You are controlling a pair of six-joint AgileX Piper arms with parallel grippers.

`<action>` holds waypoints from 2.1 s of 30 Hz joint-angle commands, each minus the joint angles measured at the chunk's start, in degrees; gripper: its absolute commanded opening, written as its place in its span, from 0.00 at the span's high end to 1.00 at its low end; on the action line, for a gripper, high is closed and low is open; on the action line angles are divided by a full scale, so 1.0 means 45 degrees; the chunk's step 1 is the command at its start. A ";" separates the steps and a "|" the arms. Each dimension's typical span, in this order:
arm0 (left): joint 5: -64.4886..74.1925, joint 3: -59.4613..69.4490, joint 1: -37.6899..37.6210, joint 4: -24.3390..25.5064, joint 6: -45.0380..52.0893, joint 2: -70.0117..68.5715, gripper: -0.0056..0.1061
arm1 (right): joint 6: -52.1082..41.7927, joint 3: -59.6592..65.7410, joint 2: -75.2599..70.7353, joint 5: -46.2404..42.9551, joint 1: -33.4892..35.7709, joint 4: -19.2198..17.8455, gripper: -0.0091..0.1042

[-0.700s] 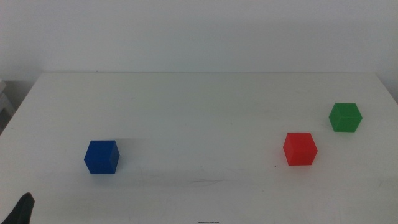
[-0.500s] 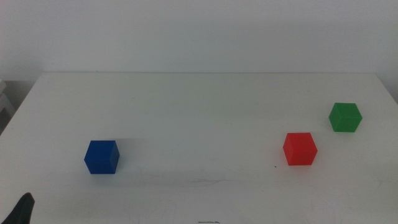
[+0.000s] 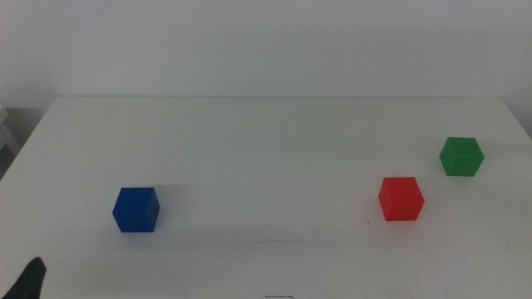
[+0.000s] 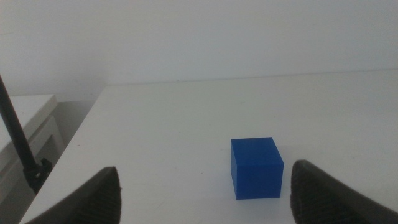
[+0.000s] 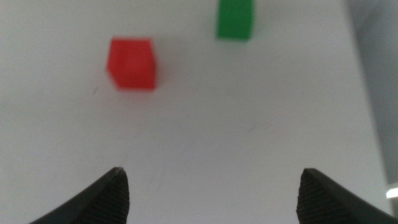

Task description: Stack red cubes first, then green, then blue cubes in a specific spot.

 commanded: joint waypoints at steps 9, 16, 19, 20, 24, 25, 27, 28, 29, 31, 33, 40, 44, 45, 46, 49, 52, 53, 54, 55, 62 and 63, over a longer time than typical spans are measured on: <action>-0.1004 -0.0047 -0.0034 -0.0093 -0.0029 -0.0252 0.11 | 0.3780 -0.5189 0.5963 0.2500 0.3300 -0.0850 0.09; -0.1004 -0.0047 -0.0034 -0.0093 -0.0029 -0.0252 0.11 | 0.4452 -0.7173 0.8814 0.2773 0.4373 -0.0717 0.09; -0.1004 -0.0047 -0.0034 -0.0093 -0.0029 -0.0252 0.11 | 0.4441 -0.8188 0.9921 0.2571 0.4419 -0.0601 0.09; -0.1004 -0.0047 -0.0034 -0.0093 -0.0029 -0.0252 0.11 | 0.4441 -0.8602 1.0353 0.2674 0.4385 -0.0601 0.09; -0.1004 -0.0047 -0.0034 -0.0093 -0.0029 -0.0252 0.11 | 0.4441 -1.0081 1.2014 0.3358 0.4369 -0.1200 0.09; -0.1004 -0.0047 -0.0034 -0.0093 -0.0029 -0.0252 0.11 | 0.4441 -1.0307 1.2345 0.3433 0.4369 -0.1324 0.09; -0.1004 -0.0047 -0.0034 -0.0093 -0.0029 -0.0252 0.11 | 0.4429 -1.0693 1.3085 0.3485 0.4369 -0.1612 0.09; -0.1004 -0.0047 -0.0034 -0.0093 -0.0029 -0.0252 0.11 | 0.4392 -1.0822 1.3424 0.3485 0.4337 -0.1681 0.10; -0.1004 -0.0047 -0.0034 -0.0093 -0.0029 -0.0252 0.11 | 0.4360 -1.0914 1.3743 0.3485 0.4249 -0.1712 0.10; -0.1004 -0.0047 -0.0034 -0.0093 -0.0029 -0.0252 0.11 | 0.4344 -1.1005 1.4289 0.3473 0.4094 -0.1695 0.11; -0.1004 -0.0047 -0.0034 -0.0093 -0.0029 -0.0252 0.11 | 0.4344 -1.1018 1.4853 0.3240 0.3953 -0.1715 0.11; -0.1004 -0.0047 -0.0034 -0.0093 -0.0029 -0.0252 0.11 | 0.4253 -1.1023 1.6135 0.2382 0.3826 -0.1707 0.15; -0.1004 -0.0047 -0.0034 -0.0093 -0.0029 -0.0252 0.11 | 0.4253 -1.1023 1.6610 0.2095 0.3776 -0.1639 0.18; -0.1004 -0.0047 -0.0034 -0.0093 -0.0029 -0.0252 0.11 | 0.4253 -1.1023 1.6719 0.2080 0.3776 -0.1615 0.19; -0.1004 -0.0047 -0.0034 -0.0093 -0.0029 -0.0252 0.11 | 0.4253 -1.1023 1.6822 0.2080 0.3776 -0.1559 0.20; -0.1004 -0.0047 -0.0034 -0.0093 -0.0029 -0.0252 0.11 | 0.4253 -1.0991 1.7050 0.2080 0.3776 -0.1346 0.23; -0.1004 -0.0047 -0.0034 -0.0093 -0.0029 -0.0252 0.11 | 0.4253 -1.0967 1.7193 0.2188 0.3776 -0.1011 0.29; -0.1004 -0.0047 -0.0034 -0.0093 -0.0029 -0.0252 0.11 | 0.4253 -1.0967 1.7255 0.2263 0.3776 -0.0873 0.31; -0.1004 -0.0047 -0.0034 -0.0093 -0.0029 -0.0252 0.11 | 0.4253 -1.0967 1.7320 0.2338 0.3776 -0.0762 0.34; -0.1004 -0.0047 -0.0034 -0.0093 -0.0029 -0.0252 0.11 | 0.4253 -1.0967 1.7361 0.2350 0.3776 -0.0632 0.38; -0.1004 -0.0047 -0.0034 -0.0093 -0.0029 -0.0252 0.11 | 0.4253 -1.1051 1.7445 0.2810 0.3795 -0.0600 0.84; -0.1004 -0.0047 -0.0034 -0.0093 -0.0029 -0.0252 0.11 | 0.4265 -1.1143 1.7382 0.3010 0.3880 -0.0757 0.93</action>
